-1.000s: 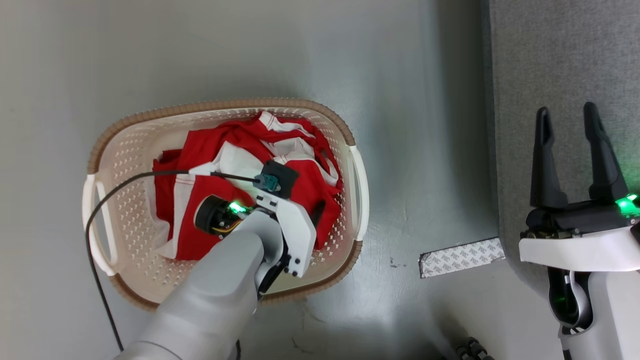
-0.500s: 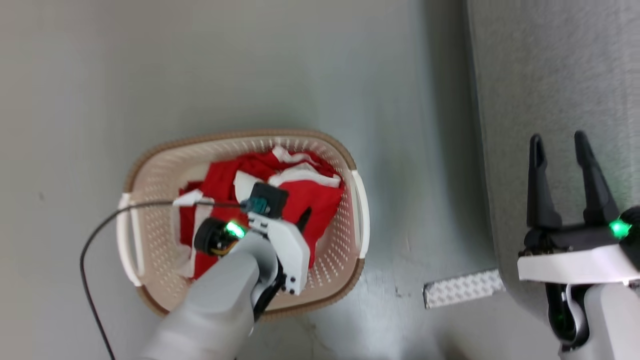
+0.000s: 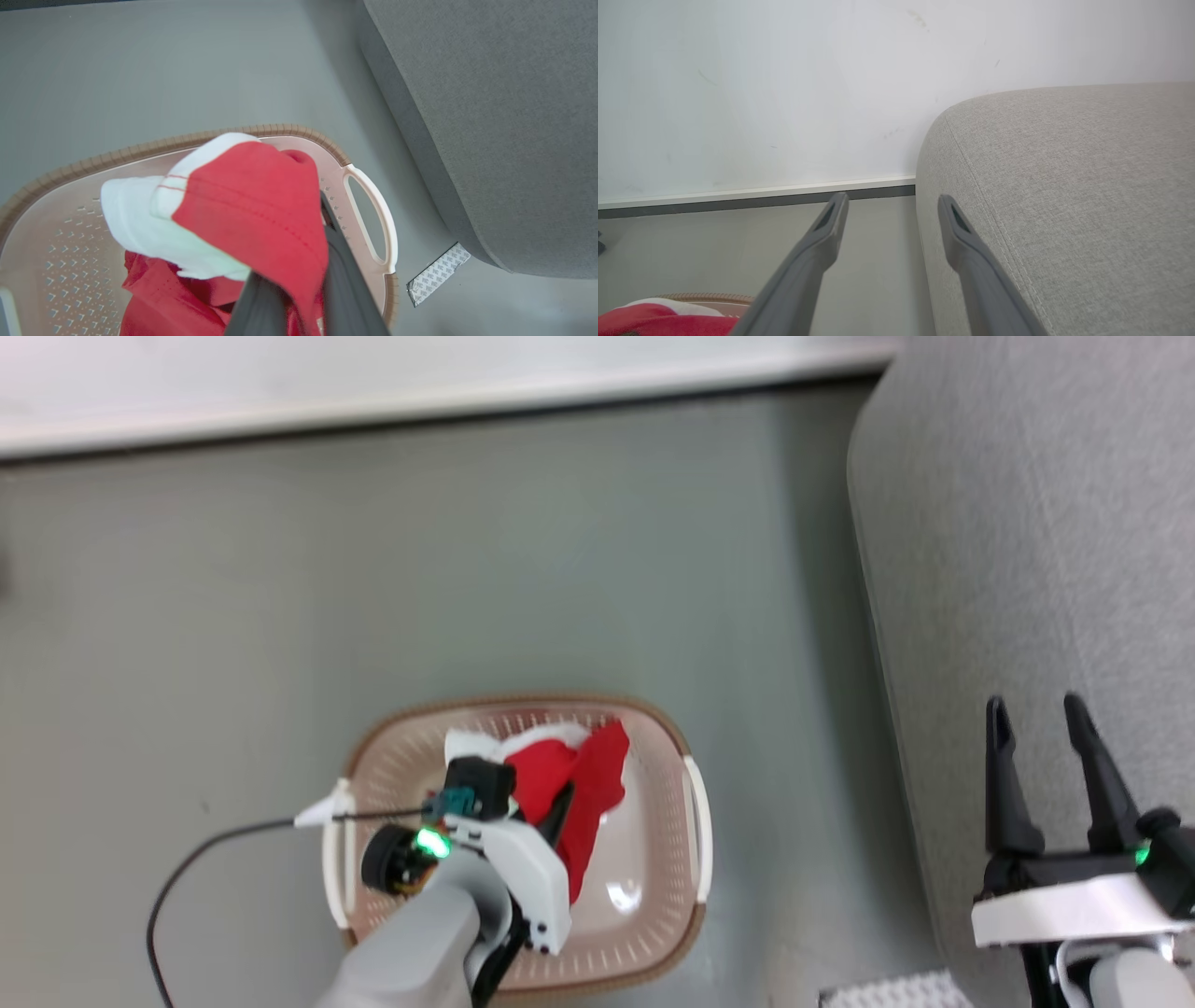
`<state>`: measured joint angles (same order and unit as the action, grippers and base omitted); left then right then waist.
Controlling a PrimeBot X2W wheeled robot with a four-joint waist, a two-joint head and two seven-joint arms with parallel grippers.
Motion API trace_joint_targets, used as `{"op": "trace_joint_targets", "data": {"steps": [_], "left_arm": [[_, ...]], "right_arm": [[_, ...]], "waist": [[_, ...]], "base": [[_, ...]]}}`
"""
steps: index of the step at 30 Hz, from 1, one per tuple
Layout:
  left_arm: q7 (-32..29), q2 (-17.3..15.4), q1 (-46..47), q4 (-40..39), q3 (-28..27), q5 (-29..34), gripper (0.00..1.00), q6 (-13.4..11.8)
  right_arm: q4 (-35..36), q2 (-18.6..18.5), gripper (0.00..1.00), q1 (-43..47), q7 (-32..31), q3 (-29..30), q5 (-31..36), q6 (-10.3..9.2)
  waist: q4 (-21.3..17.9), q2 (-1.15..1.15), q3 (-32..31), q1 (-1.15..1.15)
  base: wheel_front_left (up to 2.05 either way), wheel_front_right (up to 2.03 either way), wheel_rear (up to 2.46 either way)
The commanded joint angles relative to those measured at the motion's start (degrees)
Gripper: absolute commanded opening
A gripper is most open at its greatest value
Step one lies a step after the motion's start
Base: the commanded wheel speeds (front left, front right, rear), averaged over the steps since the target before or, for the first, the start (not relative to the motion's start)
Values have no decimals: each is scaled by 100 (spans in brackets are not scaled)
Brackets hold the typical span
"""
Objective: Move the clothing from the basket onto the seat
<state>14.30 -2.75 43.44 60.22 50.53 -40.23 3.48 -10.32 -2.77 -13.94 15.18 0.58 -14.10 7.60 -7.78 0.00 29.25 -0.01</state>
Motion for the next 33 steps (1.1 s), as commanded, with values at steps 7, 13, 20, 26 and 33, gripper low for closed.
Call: {"op": "trace_joint_targets", "data": {"steps": [7,13,20,26,33], "left_arm": [[91,-200,-738,-559,-409,9,0,-130],[90,-433,-1299,-1267,-819,182,0,-306],[90,-677,-2130,-2234,-1306,427,0,-495],[90,-881,-2655,-2965,-1648,630,0,-638],[91,-1072,-3141,-3695,-2078,812,0,-846]], "right_arm": [[-171,-23,100,528,-4,8,92,-19],[-224,-23,100,788,-5,61,107,-19],[-288,-24,100,1193,-5,151,164,-19],[-309,-23,100,1408,-5,203,202,-18],[-309,-23,100,1568,-5,200,239,-18]], "waist": [[265,0,-1306,1],[298,0,-1791,1],[352,0,-2414,1],[332,0,-2773,1],[252,0,-3043,1]], "base": [[0,0,0],[0,0,0],[0,0,0],[0,0,0],[0,0,0]]}}
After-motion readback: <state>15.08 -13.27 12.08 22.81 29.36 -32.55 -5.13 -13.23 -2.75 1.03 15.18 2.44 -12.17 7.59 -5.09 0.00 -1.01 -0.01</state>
